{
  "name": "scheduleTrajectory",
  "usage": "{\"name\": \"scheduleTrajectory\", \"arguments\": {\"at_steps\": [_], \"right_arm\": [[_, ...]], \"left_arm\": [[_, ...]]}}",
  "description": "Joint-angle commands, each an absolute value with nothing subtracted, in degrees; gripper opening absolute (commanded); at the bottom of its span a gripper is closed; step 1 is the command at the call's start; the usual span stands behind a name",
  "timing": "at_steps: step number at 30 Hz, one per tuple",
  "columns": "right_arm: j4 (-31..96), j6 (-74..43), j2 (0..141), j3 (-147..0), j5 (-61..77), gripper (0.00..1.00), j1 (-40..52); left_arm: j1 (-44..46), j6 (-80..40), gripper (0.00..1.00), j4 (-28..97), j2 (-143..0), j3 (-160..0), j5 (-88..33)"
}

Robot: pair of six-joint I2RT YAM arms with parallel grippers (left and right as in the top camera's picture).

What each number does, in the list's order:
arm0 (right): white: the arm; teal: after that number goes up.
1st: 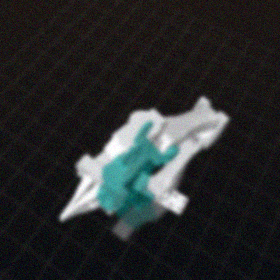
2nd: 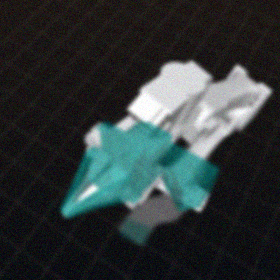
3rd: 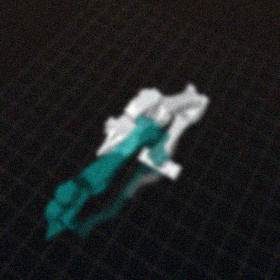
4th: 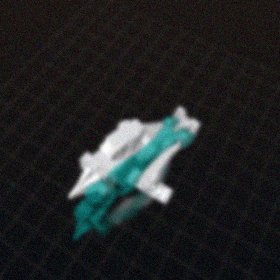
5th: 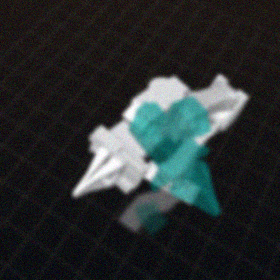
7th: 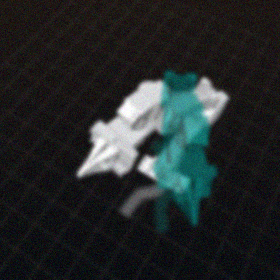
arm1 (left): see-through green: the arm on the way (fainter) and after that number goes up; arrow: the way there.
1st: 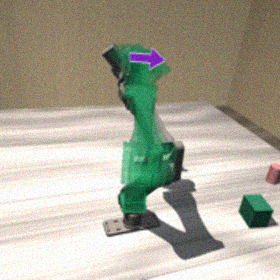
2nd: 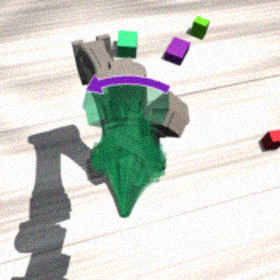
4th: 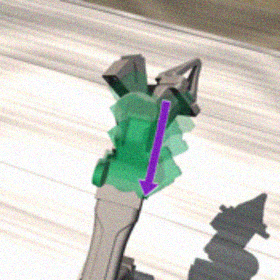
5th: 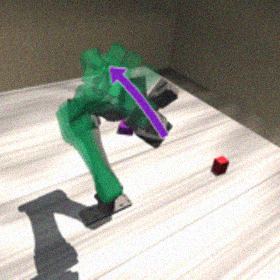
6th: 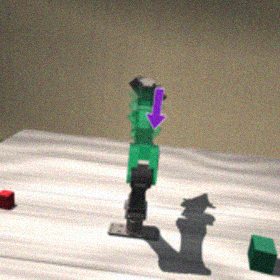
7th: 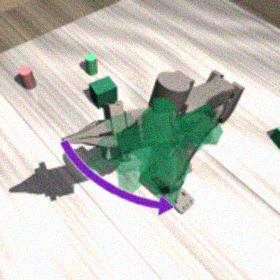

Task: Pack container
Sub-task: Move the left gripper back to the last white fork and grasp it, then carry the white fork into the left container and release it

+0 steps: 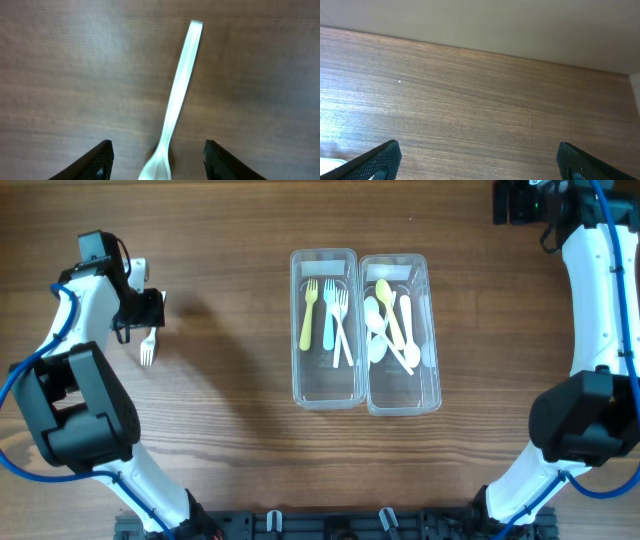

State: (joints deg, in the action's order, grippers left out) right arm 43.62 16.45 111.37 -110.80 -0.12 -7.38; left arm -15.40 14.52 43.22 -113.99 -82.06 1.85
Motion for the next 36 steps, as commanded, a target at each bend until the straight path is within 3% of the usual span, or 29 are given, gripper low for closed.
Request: {"name": "scheduleTrajectory", "arguments": {"at_steps": [1,17,22,27,29,30,31,36], "right_arm": [[43.51,16.93,111.44,-110.56,-0.86,1.0,-6.98],[43.53,16.93,111.44,-110.56,-0.86,1.0,-6.98],[43.53,16.93,111.44,-110.56,-0.86,1.0,-6.98],[43.53,16.93,111.44,-110.56,-0.86,1.0,-6.98],[43.53,16.91,111.44,-110.56,-0.84,1.0,-6.98],[43.53,16.93,111.44,-110.54,-0.86,1.0,-6.98],[43.53,16.93,111.44,-110.56,-0.84,1.0,-6.98],[43.53,16.93,111.44,-110.56,-0.84,1.0,-6.98]], "left_arm": [[-15.66,16.34,0.6,42.63,-115.98,-81.69,-0.14],[-15.66,16.34,0.62,43.07,-122.87,-81.69,-1.89],[-15.66,16.32,0.43,43.31,-122.91,-81.71,-1.89],[-15.66,16.32,0.33,44.14,-122.91,-81.76,-1.89],[-15.66,16.32,0.23,44.42,-122.91,-81.76,-1.87],[-15.66,16.32,0.1,44.64,-122.89,-81.76,-1.87],[-15.66,16.32,0.05,44.77,-122.91,-81.76,-1.87],[-15.66,16.32,0.04,45.04,-122.56,-81.82,-1.85]]}}
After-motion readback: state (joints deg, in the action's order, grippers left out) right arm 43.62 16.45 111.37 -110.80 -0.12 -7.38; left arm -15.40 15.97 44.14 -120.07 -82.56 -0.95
